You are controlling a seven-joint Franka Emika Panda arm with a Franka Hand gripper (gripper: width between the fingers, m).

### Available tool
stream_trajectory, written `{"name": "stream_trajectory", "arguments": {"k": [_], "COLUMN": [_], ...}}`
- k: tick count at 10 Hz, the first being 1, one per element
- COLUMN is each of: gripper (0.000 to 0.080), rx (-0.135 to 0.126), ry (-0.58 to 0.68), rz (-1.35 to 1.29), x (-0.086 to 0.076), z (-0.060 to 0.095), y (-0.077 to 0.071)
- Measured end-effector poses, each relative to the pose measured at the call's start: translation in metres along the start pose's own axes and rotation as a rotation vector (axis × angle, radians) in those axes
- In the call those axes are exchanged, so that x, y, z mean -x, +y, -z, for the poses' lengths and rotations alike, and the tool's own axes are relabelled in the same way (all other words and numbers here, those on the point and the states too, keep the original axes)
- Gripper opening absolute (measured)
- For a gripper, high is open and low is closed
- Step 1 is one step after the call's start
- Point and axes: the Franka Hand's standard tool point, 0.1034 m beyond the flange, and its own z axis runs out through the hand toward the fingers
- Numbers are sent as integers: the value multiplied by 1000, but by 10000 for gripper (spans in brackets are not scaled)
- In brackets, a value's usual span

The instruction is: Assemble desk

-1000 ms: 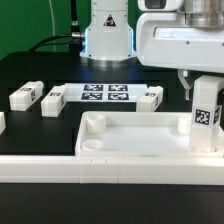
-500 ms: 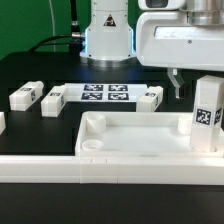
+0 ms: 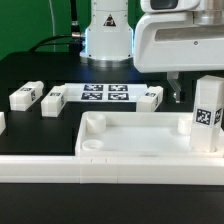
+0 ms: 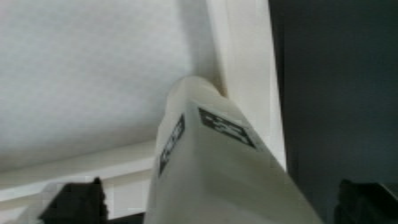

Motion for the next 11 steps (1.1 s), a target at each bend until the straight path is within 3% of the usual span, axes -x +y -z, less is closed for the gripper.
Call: {"name": "stream_trajectory", "arguments": {"k": [3, 7, 11], "gripper": [649, 649, 621], "rx": [22, 32, 35], "ry": [10, 15, 14], "rz": [287, 647, 713], "x": [0, -3, -3], "z": [-1, -1, -1], "y": [-4, -1, -1]}}
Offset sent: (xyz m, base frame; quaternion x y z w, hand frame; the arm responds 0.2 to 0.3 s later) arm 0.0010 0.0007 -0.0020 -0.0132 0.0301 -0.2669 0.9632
